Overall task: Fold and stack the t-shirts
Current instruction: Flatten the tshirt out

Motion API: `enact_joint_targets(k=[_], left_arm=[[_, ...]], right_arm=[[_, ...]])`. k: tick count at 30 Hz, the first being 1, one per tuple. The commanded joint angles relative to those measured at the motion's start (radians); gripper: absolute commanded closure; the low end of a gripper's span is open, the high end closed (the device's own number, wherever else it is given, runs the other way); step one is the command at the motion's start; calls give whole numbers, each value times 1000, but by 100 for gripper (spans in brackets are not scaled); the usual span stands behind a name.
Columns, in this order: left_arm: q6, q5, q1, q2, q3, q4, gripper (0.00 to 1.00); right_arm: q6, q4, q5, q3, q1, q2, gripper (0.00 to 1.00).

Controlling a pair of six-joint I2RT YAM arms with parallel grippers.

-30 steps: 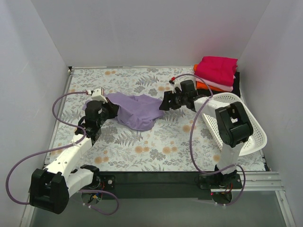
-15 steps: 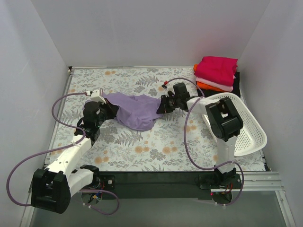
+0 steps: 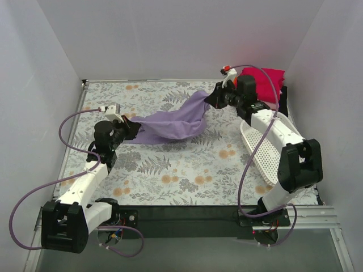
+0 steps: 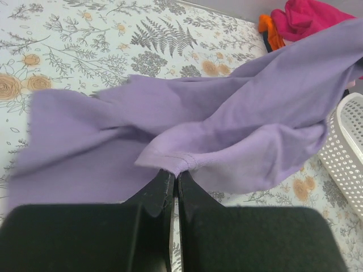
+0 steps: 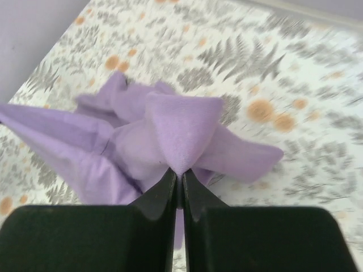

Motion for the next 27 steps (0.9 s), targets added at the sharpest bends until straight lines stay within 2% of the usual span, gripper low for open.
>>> enact_joint_targets(k=[1,4,10,12,15,18,19,21,25,27], left_arm=[[44,52,39,5,23,42,100],[39,15,64,9,36,32,100],[-1,-326,131,-28,69,-40,100],[-5,-484,168,-50,91,-72,100],[18,-609,174,-80,100,-84,100],[28,-637,174,-113,70,-57,100],[24,-649,174,-111,53,-54,100],[21,-696,174,-97,42,-55,100],[-4,-730,174,-57,33,-41,100],[-15,-738,174,-35,26,-17,100]], right_arm=[[-56,-59,46,100,-28,-38,99],[-60,-73,74,116,-28,-67,99],[-106,-148,243,142,-28,-172,99],[-119,-172,250,185,-28,-187,99],[-121,-188,254,193,-30,-207,99],[-100,-188,183,173,-21,-195,99],[-92,-186,140,135,-2,-192,99],[-74,-174,148,69,39,-198,99],[-43,-122,391,-210,243,-248,99],[-19,-125,433,-266,297,-262,99]])
